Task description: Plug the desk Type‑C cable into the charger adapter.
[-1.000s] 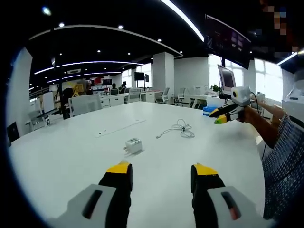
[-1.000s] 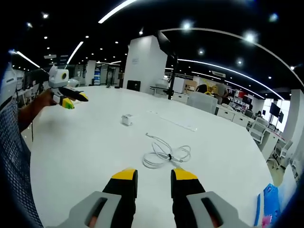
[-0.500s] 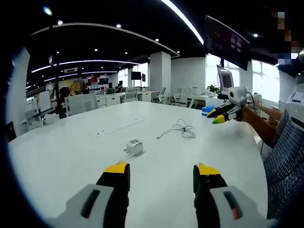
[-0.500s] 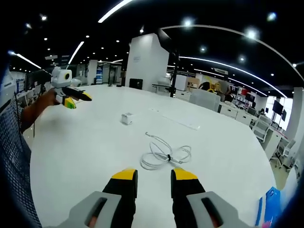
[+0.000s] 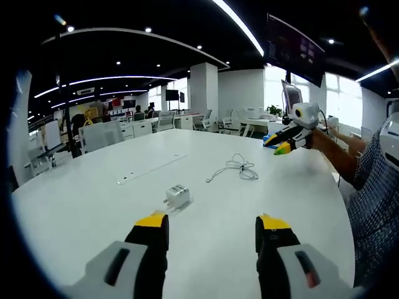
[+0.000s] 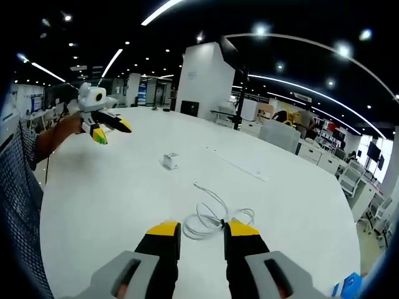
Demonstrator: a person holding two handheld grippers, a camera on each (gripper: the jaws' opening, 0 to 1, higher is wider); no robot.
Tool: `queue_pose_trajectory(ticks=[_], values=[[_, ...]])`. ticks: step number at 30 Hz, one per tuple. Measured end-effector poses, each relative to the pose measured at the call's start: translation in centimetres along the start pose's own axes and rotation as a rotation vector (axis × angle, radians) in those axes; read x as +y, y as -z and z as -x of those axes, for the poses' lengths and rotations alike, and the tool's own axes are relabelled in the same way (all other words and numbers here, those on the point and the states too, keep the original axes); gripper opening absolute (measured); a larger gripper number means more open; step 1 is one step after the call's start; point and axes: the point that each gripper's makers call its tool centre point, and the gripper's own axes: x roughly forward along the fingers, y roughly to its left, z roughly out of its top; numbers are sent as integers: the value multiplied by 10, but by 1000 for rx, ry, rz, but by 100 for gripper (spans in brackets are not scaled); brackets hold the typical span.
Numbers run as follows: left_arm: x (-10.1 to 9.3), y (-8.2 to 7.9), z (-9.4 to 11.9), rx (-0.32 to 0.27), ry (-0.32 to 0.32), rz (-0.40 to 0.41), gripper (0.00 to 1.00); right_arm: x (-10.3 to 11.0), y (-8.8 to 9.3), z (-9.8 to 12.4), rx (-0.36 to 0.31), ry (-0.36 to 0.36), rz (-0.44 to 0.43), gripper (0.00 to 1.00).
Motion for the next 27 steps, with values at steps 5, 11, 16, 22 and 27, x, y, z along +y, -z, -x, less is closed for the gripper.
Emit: queue_pose_trajectory(ticks=[5,11,16,22,27], values=[[4,-3,-2,16,5,10,56,1,0,-6,19,-17,9,30],[6,-2,-7,47,22,-24,56,1,1,-10,47,-27,27,30],[11,-3,-12,46,34,-41,56,-1,-4,-11,46,-37,35,30],[14,-2,-19,47,62,-26,57,1,-13,-13,13,-89,-8,30],[18,0,-23,57,71,-22,58,-3,-15,-19,18,-92,-5,30]])
